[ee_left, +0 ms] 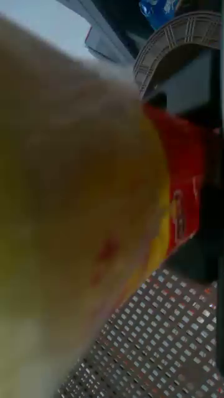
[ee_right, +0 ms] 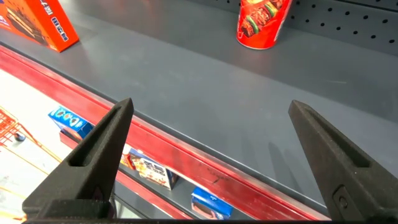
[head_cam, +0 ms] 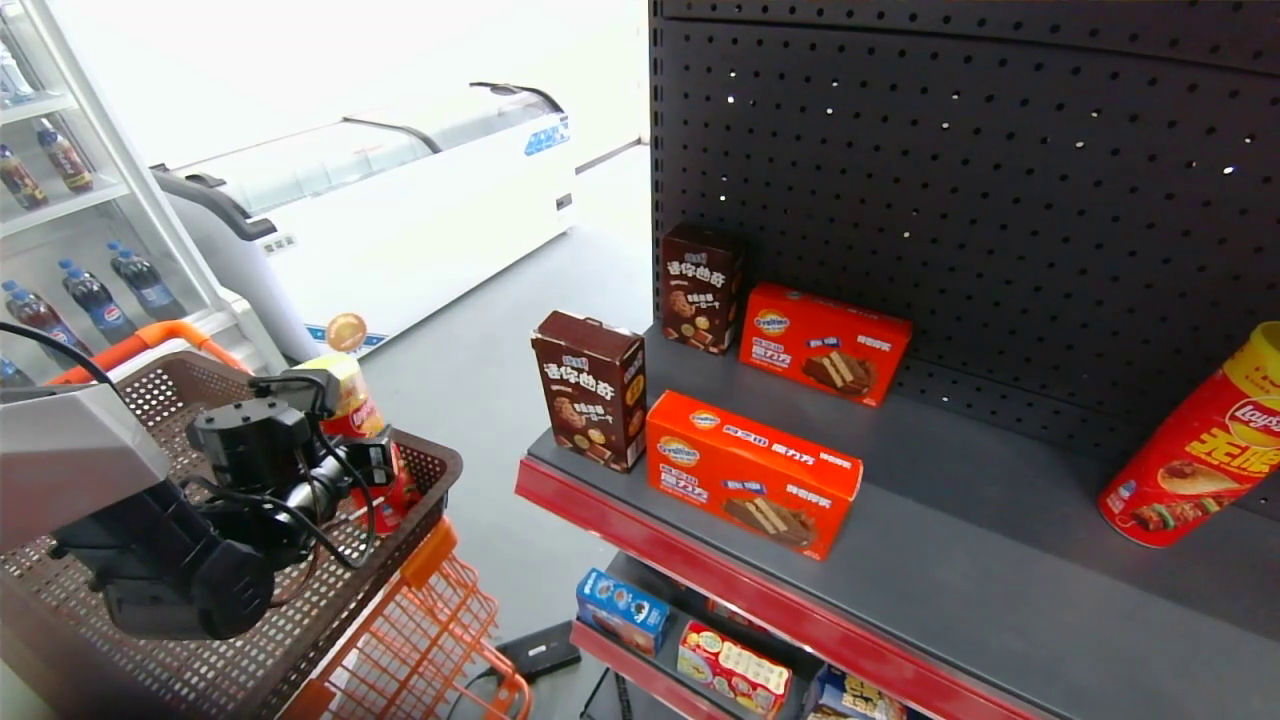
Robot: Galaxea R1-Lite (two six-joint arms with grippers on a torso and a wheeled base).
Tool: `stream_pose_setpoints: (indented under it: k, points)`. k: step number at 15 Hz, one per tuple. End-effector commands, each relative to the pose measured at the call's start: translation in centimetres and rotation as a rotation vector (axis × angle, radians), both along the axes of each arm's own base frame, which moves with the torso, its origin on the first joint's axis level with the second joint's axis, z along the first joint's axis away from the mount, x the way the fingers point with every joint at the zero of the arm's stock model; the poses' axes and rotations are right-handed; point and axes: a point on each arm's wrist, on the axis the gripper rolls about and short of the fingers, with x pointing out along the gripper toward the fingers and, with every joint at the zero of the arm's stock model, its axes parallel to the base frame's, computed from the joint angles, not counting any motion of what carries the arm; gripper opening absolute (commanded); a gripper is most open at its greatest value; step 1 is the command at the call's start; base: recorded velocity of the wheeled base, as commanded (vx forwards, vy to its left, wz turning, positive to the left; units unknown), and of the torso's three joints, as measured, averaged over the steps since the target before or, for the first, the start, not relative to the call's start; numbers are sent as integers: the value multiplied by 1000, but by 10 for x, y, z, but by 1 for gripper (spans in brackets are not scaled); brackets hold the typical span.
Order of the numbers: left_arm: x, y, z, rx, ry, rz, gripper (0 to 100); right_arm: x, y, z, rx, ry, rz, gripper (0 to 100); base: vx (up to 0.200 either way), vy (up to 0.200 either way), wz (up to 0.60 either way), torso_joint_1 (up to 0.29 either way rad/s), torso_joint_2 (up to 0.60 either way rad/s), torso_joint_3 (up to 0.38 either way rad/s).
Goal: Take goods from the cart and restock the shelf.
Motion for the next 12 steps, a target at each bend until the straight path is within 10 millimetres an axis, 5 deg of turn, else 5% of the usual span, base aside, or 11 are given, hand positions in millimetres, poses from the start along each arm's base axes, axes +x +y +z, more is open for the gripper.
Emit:
stream_pose_setpoints:
  k: [1, 4, 9, 12]
  points:
    - [3, -1, -1, 0, -1, -2, 0, 0, 0, 0, 0, -2, 1, 100, 0, 0, 0, 0, 0, 0]
    - [0, -6, 15, 3, -47, -11, 0, 0, 0, 0, 0, -2, 1, 100, 0, 0, 0, 0, 0, 0]
    - [-42, -31, 109, 43, -186, -106, 0, 0, 0, 0, 0, 0, 1, 100, 0, 0, 0, 0, 0, 0]
    - [-65, -40, 149, 30, -317, -174, 0, 0, 0, 0, 0, -2, 1, 100, 0, 0, 0, 0, 0, 0]
